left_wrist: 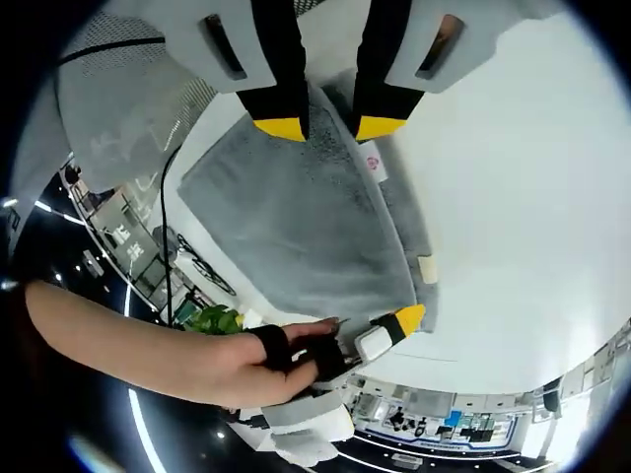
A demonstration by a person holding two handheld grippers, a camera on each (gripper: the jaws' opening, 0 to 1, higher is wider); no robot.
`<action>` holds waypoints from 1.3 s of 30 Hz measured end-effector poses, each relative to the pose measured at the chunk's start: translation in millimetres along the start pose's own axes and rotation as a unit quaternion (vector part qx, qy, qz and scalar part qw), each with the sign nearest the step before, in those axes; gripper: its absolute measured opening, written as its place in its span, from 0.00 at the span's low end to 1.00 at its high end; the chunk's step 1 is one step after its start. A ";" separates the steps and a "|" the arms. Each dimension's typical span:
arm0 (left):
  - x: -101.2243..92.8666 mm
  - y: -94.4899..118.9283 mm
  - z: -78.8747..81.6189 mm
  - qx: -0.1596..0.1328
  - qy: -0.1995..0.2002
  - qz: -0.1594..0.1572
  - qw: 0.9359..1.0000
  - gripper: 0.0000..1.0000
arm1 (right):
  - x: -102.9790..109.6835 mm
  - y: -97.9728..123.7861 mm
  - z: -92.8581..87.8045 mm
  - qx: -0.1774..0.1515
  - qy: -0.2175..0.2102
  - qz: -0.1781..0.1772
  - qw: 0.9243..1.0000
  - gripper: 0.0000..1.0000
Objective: Fold the towel on the table until its edges align and the towel forms a compact rectangular stack.
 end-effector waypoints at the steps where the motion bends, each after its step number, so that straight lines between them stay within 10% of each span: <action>1: -0.8 -0.8 -1.0 0.004 -0.004 0.001 1.000 0.17 | -1.3 -5.1 -0.7 0.003 0.002 -0.002 1.000 0.15; 26: -10.1 0.0 2.1 0.016 0.024 0.016 0.999 0.07 | -10.6 4.6 -7.2 -0.002 0.021 -0.005 1.000 0.00; 39: -16.7 15.4 17.8 -0.023 0.045 0.012 0.999 0.02 | -14.0 36.7 22.1 -0.079 -0.028 -0.021 0.996 0.00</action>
Point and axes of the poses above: the point that each gripper's makers call its tool centre point, and the gripper's own axes: y roughly backward along the fingers, x roughly to its left, z roughly out of its top, the point moved 7 cm from there along y, roughly backward along the fingers, and after that the axes turned 3 degrees about y, right-handed, at the moved point
